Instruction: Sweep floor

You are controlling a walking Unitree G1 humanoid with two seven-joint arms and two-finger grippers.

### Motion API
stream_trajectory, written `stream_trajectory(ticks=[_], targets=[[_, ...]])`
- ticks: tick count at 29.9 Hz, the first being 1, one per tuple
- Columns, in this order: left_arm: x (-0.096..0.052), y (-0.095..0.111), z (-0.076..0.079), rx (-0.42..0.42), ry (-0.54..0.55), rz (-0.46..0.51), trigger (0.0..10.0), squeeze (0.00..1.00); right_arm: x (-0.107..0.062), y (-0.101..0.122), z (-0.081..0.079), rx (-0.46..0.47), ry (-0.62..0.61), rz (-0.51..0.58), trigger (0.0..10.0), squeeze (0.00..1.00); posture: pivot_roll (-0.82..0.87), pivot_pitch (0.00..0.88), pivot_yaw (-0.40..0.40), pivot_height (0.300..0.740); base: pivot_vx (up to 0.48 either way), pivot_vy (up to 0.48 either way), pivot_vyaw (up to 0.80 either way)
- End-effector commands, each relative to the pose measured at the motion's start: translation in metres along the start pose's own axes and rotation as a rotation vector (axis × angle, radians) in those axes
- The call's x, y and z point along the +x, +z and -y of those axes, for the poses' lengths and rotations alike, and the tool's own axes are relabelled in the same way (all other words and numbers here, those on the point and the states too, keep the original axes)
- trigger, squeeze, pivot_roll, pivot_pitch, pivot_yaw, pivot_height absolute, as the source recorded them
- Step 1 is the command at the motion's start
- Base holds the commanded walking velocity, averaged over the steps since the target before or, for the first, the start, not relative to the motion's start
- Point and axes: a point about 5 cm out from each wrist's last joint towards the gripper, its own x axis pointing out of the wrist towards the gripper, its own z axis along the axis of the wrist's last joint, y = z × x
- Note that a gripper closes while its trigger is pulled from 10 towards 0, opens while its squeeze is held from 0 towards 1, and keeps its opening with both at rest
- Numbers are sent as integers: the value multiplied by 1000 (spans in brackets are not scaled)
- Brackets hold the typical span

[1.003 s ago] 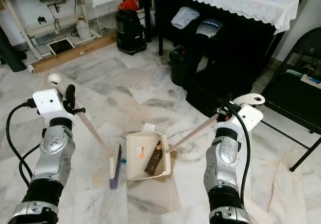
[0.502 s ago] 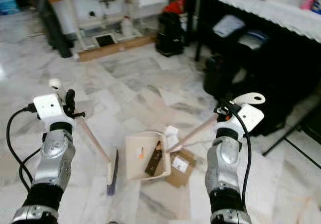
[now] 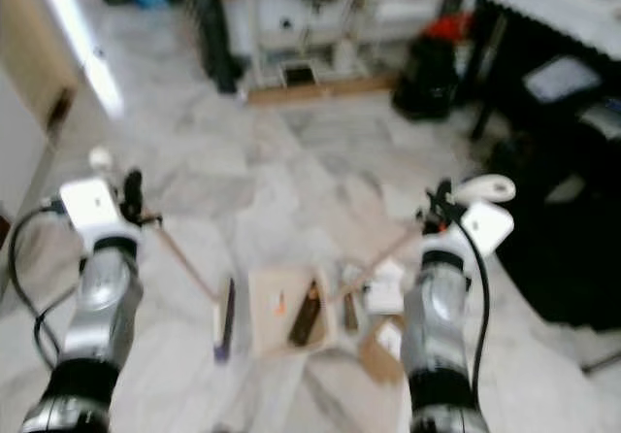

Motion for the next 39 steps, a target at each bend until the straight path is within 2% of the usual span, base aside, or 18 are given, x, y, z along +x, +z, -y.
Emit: stream_trajectory(ticks=[1,20,39], targets=[[3,12,5,6,-20,57,10000,0,5,14,-2,34,5,57,10000,0,-35,0,7,740,0,0,800],[1,11,0,36,-12,42,10000,0,7,16,-3,35,20,51,10000,0,-30,0,-1,740,0,0,800],[-3,10,2,33,12,34,10000,0,8,16,-1,24,32,41,10000,0,-24,0,-16,740,0,0,800]])
